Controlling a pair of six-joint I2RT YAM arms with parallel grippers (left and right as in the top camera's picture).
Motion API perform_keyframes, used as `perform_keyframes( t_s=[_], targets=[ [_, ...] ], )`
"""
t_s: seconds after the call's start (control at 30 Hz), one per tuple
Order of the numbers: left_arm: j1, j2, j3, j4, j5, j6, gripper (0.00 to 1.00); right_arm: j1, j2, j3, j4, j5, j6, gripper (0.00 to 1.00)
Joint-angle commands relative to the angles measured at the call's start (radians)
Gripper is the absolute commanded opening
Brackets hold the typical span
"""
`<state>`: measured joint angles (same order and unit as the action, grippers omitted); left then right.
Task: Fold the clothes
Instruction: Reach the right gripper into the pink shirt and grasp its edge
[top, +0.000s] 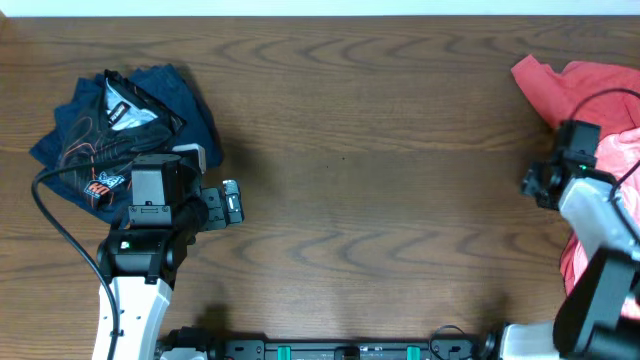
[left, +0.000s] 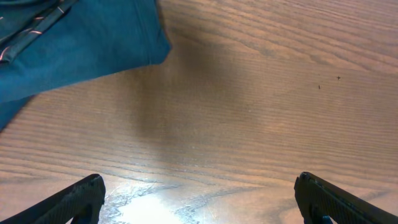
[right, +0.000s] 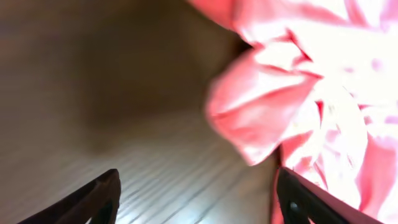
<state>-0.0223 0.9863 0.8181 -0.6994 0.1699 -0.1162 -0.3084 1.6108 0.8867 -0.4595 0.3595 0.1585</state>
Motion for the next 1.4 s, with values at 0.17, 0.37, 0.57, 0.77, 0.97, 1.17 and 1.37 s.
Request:
perform_keyframes(
  t_s=[0.17,0.37,0.57,0.77,0.97,1.17,1.37],
  targets=[
    [0.003,-0.001,0.019,-0.003,0.005,-0.01,0.98,-0.112,0.155,0.013,0.07,0.051,0.118,0.64],
    [0.003,-0.001,0.019,-0.002,0.005,-0.01,0.98,-0.125,0.166,0.018,0.099,-0.003,0.108,0.01],
    [0.003,-0.001,0.019,0.003,0.005,-0.01,0.98,-0.089,0.051,0.099,0.065,-0.296,-0.03,0.01],
    [0.003,-0.001,0.019,0.013,0.005,-0.01,0.98,0.089,-0.141,0.173,-0.08,-0.539,-0.086,0.01],
    [0.003,-0.001,0.019,0.029,0.005,-0.01,0.98,0.404,-0.208,0.172,-0.151,-0.641,-0.037,0.01],
    [0.003,-0.001,0.019,0.032,0.005,-0.01,0.98,0.709,-0.135,0.171,0.08,-0.637,0.02,0.01],
    [0.003,0.0,0.019,0.031,0.005,-0.01,0.98,0.917,0.013,0.171,0.32,-0.637,0.047,0.01]
  ],
)
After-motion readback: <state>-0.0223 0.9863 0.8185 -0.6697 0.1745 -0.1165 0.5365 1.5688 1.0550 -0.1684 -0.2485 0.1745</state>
